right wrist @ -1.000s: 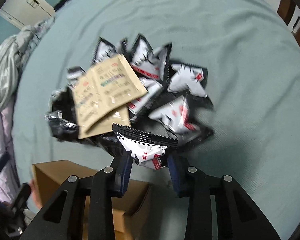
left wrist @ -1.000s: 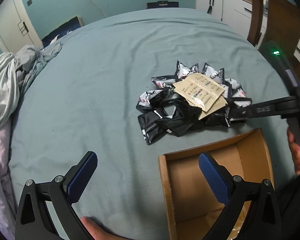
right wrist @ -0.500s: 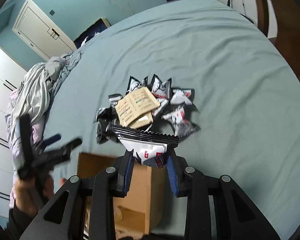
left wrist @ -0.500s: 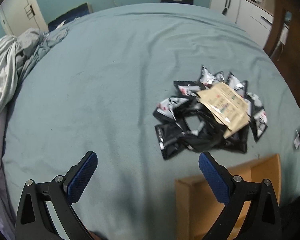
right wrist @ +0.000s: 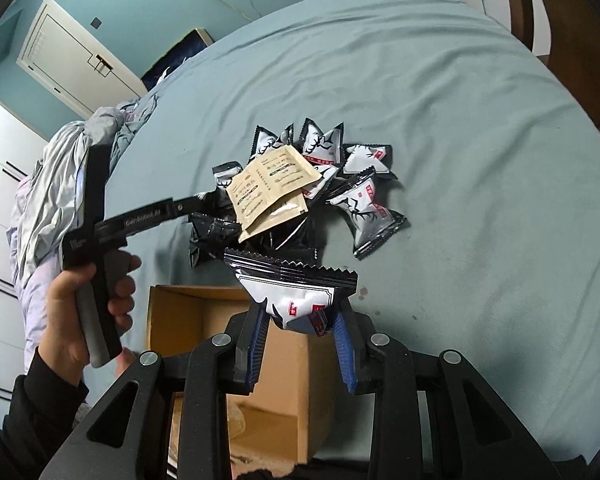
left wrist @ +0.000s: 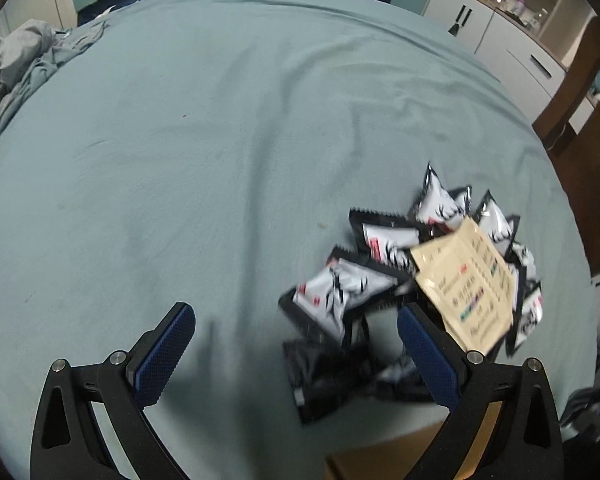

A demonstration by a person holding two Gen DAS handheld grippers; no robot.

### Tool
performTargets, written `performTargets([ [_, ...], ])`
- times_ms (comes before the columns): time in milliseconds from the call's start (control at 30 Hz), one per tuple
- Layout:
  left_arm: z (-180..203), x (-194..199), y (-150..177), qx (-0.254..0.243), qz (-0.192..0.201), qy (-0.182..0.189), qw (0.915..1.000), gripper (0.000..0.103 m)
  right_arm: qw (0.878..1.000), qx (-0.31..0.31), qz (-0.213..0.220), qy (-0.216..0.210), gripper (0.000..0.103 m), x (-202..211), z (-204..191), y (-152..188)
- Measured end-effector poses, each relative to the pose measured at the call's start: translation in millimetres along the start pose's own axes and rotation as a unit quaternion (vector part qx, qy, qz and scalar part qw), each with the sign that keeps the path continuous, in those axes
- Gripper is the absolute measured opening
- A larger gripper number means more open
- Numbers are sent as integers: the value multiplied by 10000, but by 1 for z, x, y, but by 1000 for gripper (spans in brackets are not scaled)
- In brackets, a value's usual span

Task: Organize snacks
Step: 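Grasp a white deer packet with the left gripper while the right gripper carries its packet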

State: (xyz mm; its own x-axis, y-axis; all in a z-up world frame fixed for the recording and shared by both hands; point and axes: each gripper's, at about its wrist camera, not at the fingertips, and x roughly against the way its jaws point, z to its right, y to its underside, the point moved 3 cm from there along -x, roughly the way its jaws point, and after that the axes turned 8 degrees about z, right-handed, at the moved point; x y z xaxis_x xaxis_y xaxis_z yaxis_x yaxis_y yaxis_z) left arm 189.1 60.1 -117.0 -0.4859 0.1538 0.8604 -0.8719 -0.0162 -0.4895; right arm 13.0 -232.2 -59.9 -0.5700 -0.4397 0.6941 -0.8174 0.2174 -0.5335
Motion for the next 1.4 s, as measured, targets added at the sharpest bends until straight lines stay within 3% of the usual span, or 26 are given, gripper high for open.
performTargets([
  [167,3,-19,-7,-29,-85,3,10000,101,10000,79,-44,-3,29,-8,-5,-2],
  [267,4,-31,-10,41,-254,106,9996,80,10000,83,-18,36,29,-10,-4,-3],
  [433,12,-38,-9,-327,-225,-256,9989,48,9998,112,72,152,29,-10,-4,-2],
  [633,13,-19,-9,-304,-34,-360,9989,43,9991,211,270,240,29,-2,-7,-2],
  [867,20,58,1,-615,666,-681,9936,43,9976,509,356,297,29,7,-16,3],
  [1067,43,107,27,-1007,1014,-601,9879,43,9963,712,327,366,29,13,-21,8],
  [1233,58,134,64,-1001,989,-201,9898,43,9955,805,410,269,29,24,-24,9],
  [1400,79,151,101,-1354,965,5,9861,43,9944,949,441,135,29,31,-27,12],
])
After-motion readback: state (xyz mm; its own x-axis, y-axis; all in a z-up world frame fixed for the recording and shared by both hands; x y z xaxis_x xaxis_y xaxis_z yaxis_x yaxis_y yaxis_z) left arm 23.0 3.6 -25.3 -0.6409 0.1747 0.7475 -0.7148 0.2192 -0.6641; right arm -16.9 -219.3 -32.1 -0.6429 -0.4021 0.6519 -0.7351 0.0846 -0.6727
